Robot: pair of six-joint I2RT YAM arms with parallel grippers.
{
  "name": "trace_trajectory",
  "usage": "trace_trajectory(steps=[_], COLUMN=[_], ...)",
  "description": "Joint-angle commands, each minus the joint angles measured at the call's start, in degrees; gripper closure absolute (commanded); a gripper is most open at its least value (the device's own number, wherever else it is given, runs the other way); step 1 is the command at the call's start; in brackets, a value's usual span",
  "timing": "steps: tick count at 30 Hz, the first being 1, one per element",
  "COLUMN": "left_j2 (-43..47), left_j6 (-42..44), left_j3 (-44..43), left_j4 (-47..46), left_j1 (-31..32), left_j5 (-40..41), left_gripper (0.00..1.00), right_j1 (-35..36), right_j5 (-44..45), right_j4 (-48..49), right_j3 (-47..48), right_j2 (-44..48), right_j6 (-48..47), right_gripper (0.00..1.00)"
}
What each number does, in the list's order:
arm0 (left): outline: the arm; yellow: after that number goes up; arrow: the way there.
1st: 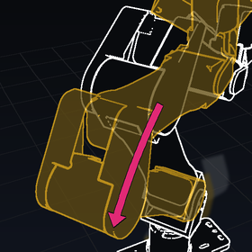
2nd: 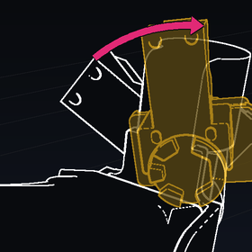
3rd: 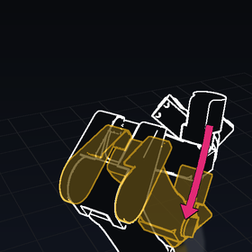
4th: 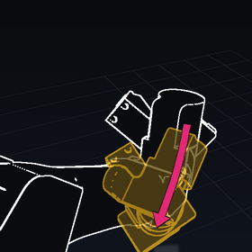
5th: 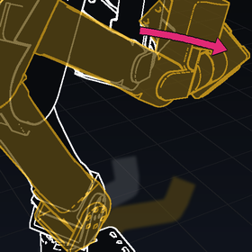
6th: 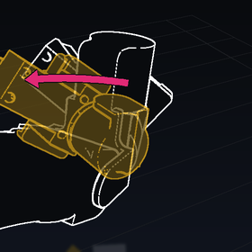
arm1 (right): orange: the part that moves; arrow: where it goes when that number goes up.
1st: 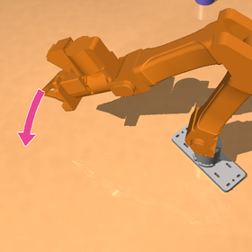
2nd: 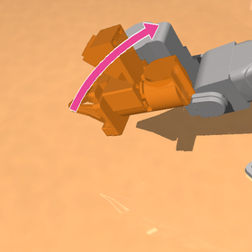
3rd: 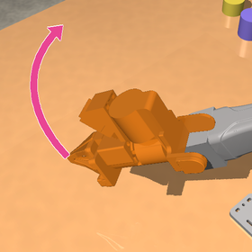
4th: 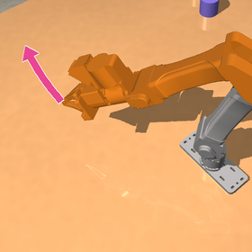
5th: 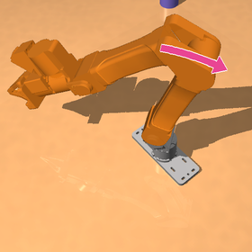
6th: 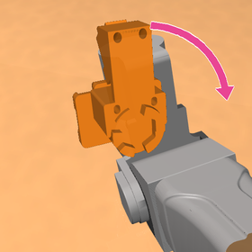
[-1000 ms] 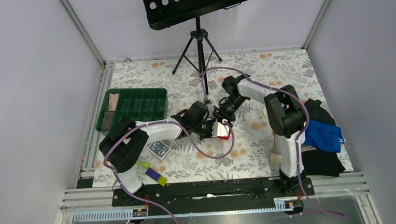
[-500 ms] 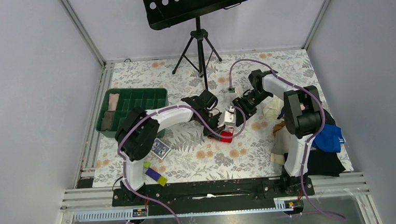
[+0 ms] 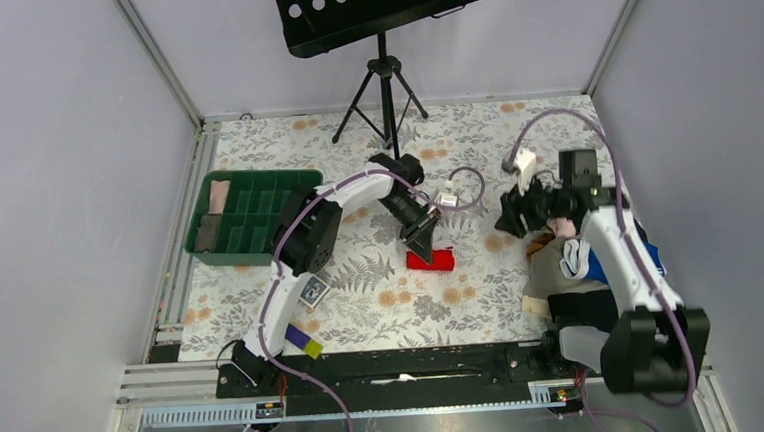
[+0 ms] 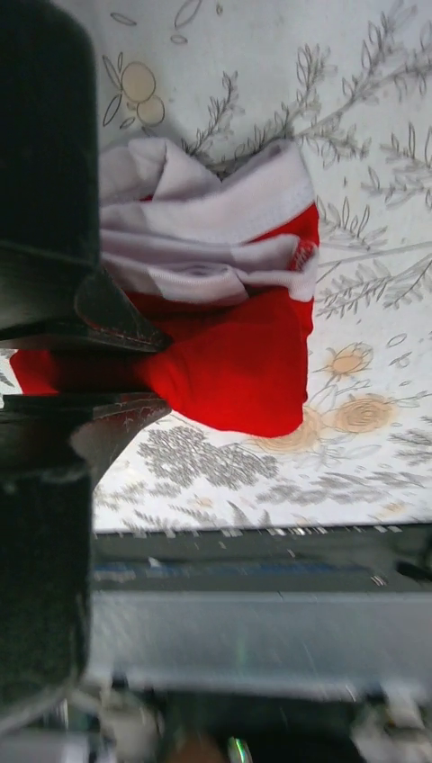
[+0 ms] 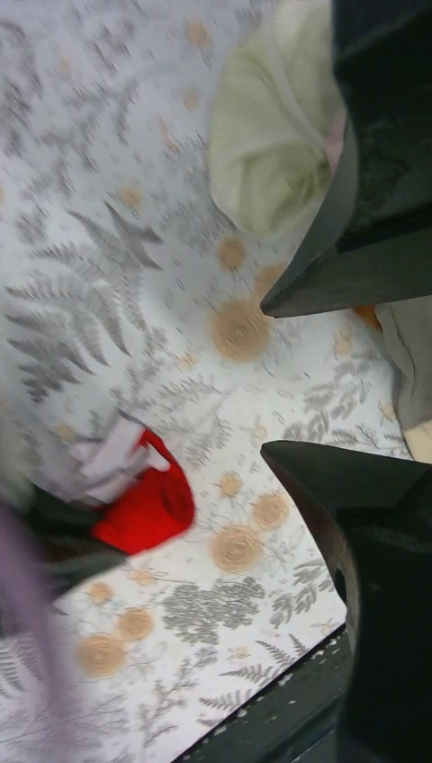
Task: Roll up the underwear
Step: Roll the underwear to the center of the board.
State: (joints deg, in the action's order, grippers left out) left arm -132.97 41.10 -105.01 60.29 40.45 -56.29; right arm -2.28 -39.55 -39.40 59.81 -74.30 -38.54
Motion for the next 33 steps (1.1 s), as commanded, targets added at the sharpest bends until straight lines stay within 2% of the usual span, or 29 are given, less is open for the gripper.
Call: trace_trajectory(steps=[1, 3, 7, 13, 18, 24, 33], left_j2=[-11.3, -15.0, -16.6, -19.9, -20.9, -20.5, -20.7], left_j6=[-8.3, -11.9, -16.9, -18.2, -17.8, -17.7, -18.9], left_j3=[-10.3, -15.0, -16.8, -18.6, -18.3, -17.2, -17.9], left_j4=[7.7, 6.8, 1.3, -0.3, -0.5, -0.5, -0.7], left_j1=[-3.3, -4.1, -4.7, -4.8, -4.7, -4.7, -4.7], left_j5=[-11.7, -12.5, -9.6, -2.4, 1.1, 0.6, 1.8], left_gripper=[1.00, 1.00, 1.00, 1.00, 0.99, 0.97, 0.92], right_j1=[0.7, 2.7, 12.6, 28.0, 35.4, 38.2, 38.8], right_j5=[0.2, -3.9, 1.6, 7.2, 10.2, 15.9, 24.9], right_j4=[12.8, 7.6, 10.5, 21.1, 25.9, 31.5, 45.8], right_j3=[-16.4, -17.4, -19.5, -20.7, -20.6, -24.3, -28.5], right_j2=[6.2, 5.9, 8.1, 10.3, 5.9, 1.9, -8.3], right_j6=[2.3, -5.4, -5.9, -9.9, -15.8, -24.3, -30.0], right_gripper=[0.45, 0.52, 0.60, 0.59, 0.48, 0.38, 0.36])
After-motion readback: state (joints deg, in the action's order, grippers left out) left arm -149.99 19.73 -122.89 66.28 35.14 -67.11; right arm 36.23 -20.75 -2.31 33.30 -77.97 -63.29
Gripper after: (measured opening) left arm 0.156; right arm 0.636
